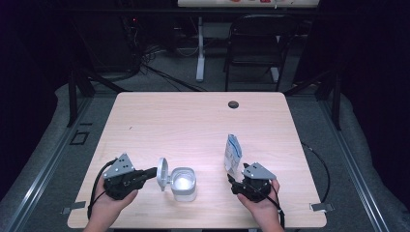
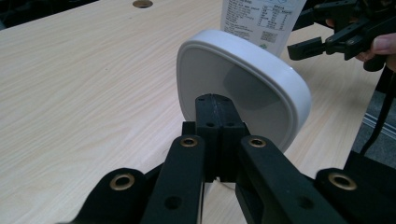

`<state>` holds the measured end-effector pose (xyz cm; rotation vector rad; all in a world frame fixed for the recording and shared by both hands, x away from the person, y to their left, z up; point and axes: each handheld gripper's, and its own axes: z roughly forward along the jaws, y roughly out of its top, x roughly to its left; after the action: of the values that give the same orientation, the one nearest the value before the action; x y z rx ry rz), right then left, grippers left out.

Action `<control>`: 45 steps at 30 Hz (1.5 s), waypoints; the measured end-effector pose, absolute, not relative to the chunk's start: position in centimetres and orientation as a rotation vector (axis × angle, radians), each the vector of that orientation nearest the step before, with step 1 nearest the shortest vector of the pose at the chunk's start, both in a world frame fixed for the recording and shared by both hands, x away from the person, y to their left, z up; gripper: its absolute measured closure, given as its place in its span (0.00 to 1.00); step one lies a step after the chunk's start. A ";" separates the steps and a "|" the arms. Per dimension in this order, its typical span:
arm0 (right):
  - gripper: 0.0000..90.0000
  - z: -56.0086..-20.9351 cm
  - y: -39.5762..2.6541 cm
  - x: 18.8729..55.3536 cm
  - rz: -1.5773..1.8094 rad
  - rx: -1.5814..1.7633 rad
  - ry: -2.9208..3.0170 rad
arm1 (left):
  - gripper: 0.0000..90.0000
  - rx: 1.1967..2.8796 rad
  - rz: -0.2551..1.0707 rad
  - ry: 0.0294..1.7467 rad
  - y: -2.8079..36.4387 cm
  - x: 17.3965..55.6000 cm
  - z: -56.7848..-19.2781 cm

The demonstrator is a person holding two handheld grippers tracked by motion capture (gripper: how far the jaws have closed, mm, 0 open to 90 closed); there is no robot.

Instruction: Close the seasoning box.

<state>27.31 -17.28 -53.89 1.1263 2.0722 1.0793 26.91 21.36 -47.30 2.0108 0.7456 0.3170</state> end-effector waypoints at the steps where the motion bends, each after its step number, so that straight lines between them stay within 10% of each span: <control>1: 0.36 -54.0 -17.3 27.4 1.091 1.129 2.071 | 1.00 2.012 0.313 0.745 21.3 26.9 -47.3; 45: 0.37 -54.5 -17.4 27.5 1.098 1.153 2.091 | 0.96 1.976 0.286 0.734 21.0 26.6 -47.0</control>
<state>27.53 -17.44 -54.53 1.1525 2.0910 1.0982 26.65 21.01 -46.98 1.9764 0.7338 0.2861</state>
